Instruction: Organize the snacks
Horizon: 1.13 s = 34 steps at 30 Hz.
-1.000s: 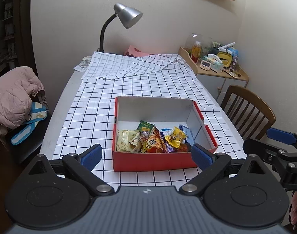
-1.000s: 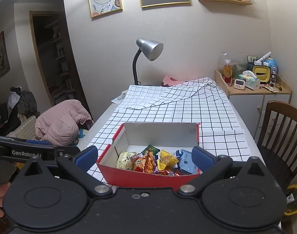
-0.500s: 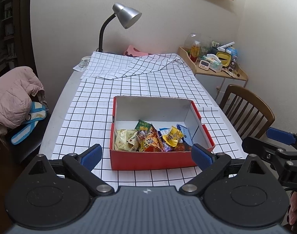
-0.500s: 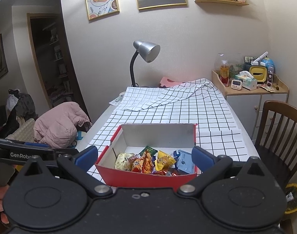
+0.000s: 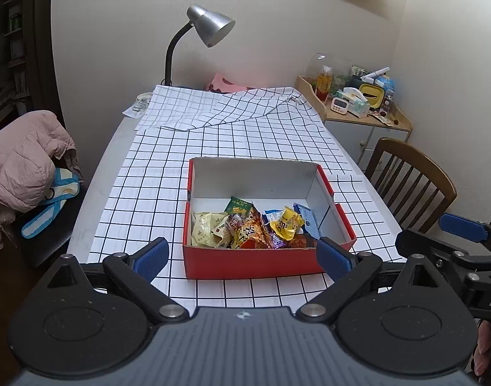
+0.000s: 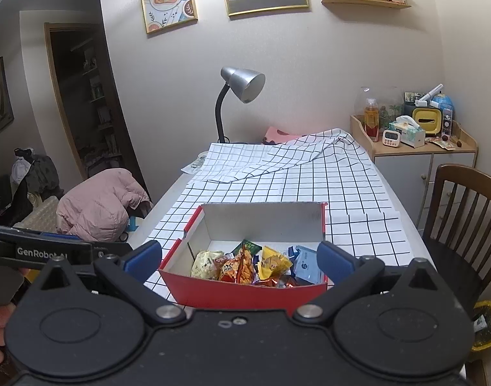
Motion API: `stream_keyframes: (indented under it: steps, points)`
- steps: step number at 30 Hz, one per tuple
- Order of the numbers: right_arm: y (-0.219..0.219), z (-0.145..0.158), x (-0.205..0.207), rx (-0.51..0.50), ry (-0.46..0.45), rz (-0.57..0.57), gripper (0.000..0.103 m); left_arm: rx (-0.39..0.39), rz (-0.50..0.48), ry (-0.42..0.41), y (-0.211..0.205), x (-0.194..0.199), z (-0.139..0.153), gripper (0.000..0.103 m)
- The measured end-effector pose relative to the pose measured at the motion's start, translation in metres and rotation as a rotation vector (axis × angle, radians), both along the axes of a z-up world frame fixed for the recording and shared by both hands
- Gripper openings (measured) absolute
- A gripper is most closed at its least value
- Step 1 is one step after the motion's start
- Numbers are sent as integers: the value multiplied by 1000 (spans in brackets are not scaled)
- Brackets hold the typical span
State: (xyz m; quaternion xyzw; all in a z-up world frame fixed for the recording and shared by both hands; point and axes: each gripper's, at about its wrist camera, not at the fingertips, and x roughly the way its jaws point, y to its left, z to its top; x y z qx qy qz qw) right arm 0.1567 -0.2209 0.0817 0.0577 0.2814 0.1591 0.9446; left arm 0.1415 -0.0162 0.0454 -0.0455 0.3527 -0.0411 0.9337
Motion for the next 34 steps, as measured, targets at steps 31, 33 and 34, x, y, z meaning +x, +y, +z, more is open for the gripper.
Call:
stream_keyframes:
  steps: [31, 33, 34]
  points:
    - [11, -4, -58, -16, 40, -147, 103, -35, -89, -2, 18, -35, -1, 99]
    - [8, -8, -57, -16, 52, -159, 103, -33, -85, 0, 18, -36, -2, 99]
    - [6, -11, -57, -16, 57, -165, 103, -34, -81, 1, 18, -36, -3, 99]
